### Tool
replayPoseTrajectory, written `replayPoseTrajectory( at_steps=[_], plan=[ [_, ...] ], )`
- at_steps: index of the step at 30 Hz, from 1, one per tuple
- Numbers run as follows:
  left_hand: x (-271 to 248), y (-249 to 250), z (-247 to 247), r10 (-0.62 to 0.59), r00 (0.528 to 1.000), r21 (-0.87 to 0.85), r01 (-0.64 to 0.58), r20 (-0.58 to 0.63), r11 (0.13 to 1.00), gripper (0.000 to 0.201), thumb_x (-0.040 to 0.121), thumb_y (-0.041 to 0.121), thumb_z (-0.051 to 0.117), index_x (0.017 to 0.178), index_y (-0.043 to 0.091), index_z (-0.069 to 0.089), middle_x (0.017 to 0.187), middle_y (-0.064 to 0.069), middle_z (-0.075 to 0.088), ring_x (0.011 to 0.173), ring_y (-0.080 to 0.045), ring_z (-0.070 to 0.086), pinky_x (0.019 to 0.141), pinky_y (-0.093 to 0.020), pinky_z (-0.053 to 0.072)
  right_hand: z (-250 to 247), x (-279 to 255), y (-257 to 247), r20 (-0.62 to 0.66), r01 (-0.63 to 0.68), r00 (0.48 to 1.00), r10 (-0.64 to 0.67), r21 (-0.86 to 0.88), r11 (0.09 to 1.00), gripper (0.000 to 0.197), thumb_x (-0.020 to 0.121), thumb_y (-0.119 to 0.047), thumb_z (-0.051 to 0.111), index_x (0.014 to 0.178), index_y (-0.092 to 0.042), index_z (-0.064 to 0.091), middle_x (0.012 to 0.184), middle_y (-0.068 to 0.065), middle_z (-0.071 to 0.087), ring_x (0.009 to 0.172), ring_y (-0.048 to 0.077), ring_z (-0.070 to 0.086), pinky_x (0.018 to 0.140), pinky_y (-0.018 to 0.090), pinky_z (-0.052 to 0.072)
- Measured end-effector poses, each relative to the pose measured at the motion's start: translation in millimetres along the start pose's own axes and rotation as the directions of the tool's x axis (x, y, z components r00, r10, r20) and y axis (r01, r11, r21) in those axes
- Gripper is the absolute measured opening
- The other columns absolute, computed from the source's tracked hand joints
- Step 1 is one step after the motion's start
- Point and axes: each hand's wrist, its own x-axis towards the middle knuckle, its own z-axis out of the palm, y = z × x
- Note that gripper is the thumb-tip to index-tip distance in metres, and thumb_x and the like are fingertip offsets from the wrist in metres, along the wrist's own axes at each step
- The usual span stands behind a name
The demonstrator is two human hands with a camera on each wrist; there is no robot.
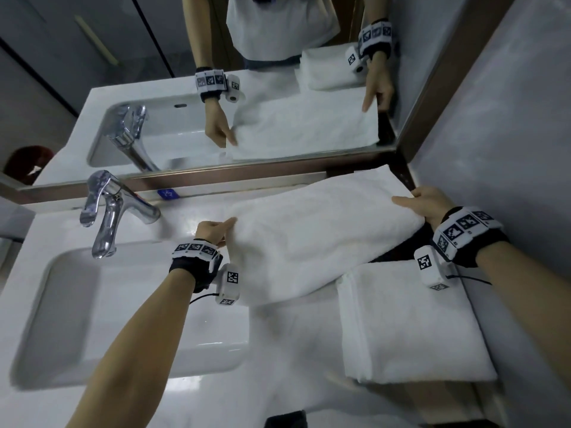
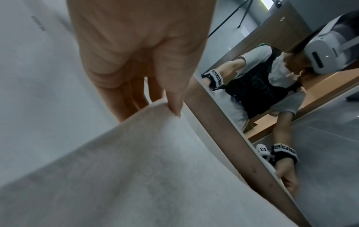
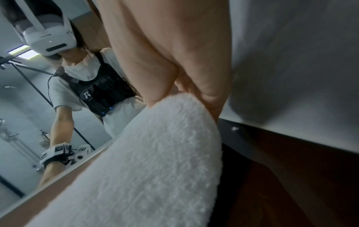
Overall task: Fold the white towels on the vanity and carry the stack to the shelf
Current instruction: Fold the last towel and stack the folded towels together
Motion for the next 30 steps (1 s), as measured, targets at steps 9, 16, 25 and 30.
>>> replayPoseTrajectory(
  at_steps=[9, 16, 25, 30],
  plan=[
    [-4, 11, 21, 0.05, 0.997, 0.258, -0.033, -0.058, 0.966, 0.05, 0.08, 0.028, 0.072, 0.116, -0.002, 0.054, 0.124, -0.02, 0.058, 0.114, -0.033, 0.057, 0.099, -0.038, 0.045, -2, 8, -10, 0.158, -0.054, 0.984, 0.079, -0.155, 0.986, 0.059, 0.078, -0.013, 0.074, 0.128, 0.006, 0.05, 0.133, 0.021, 0.053, 0.124, 0.036, 0.05, 0.108, 0.046, 0.038],
    [2, 36, 37, 0.541, 0.818, 0.648, -0.521, 0.194, 0.556, 0.037, 0.091, 0.02, 0.053, 0.126, 0.01, 0.055, 0.137, -0.012, 0.048, 0.128, -0.032, 0.043, 0.105, -0.039, 0.039, 3, 42, -37, 0.132, -0.093, 0.984, 0.116, -0.173, 0.981, 0.066, 0.081, -0.048, 0.066, 0.123, 0.002, 0.055, 0.126, 0.019, 0.059, 0.116, 0.035, 0.055, 0.104, 0.049, 0.043],
    [10, 63, 76, 0.471, 0.74, 0.713, -0.642, 0.48, 0.282, 0.038, 0.097, 0.032, 0.039, 0.133, 0.023, 0.049, 0.132, -0.009, 0.047, 0.129, -0.03, 0.034, 0.101, -0.044, 0.033, 21, 51, -50, 0.146, 0.004, 0.989, 0.02, -0.16, 0.987, 0.053, 0.096, -0.026, 0.05, 0.139, 0.002, 0.039, 0.147, 0.021, 0.04, 0.133, 0.034, 0.041, 0.11, 0.046, 0.035],
    [19, 66, 65, 0.353, 0.828, 0.773, -0.546, 0.437, 0.324, 0.041, 0.095, 0.039, 0.045, 0.124, 0.01, 0.046, 0.127, -0.02, 0.05, 0.12, -0.036, 0.047, 0.096, -0.042, 0.038, 18, 43, -52, 0.059, 0.067, 0.996, -0.062, -0.083, 0.994, 0.04, 0.095, -0.022, 0.052, 0.124, 0.005, 0.052, 0.122, 0.02, 0.058, 0.118, 0.038, 0.054, 0.103, 0.047, 0.043]
  ],
)
